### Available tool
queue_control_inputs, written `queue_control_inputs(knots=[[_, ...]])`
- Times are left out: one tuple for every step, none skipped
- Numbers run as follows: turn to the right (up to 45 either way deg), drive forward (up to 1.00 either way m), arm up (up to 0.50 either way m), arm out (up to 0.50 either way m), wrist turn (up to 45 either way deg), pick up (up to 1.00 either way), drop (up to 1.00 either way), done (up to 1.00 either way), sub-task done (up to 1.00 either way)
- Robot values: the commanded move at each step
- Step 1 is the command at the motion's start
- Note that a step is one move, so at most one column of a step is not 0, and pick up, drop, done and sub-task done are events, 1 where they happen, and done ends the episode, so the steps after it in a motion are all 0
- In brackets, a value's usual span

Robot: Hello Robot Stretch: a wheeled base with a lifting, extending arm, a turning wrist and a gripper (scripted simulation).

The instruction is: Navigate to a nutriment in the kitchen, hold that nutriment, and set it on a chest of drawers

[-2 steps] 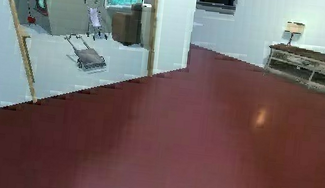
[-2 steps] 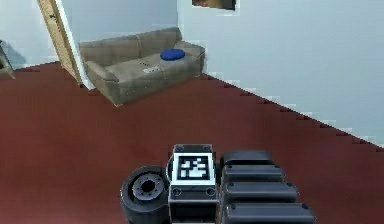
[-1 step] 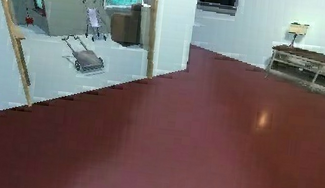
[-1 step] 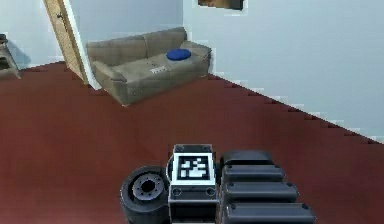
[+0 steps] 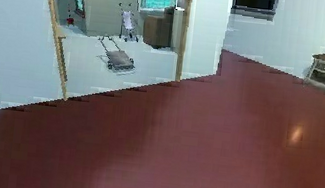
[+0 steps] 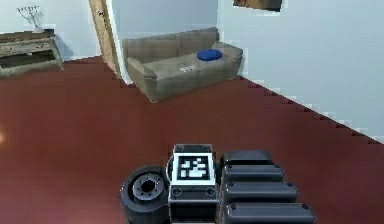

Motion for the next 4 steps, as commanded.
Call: queue_control_inputs(knots=[[-3.0, 0.00, 0.00, 0.00, 0.0, 0.00, 0.00, 0.00, 0.00], [0.0, 1.00, 0.00, 0.00, 0.0, 0.00, 0.00, 0.00, 0.00], [0.0, 1.00, 0.00, 0.00, 0.0, 0.00, 0.00, 0.00, 0.00], [0.0, 1.00, 0.00, 0.00, 0.0, 0.00, 0.00, 0.00, 0.00]])
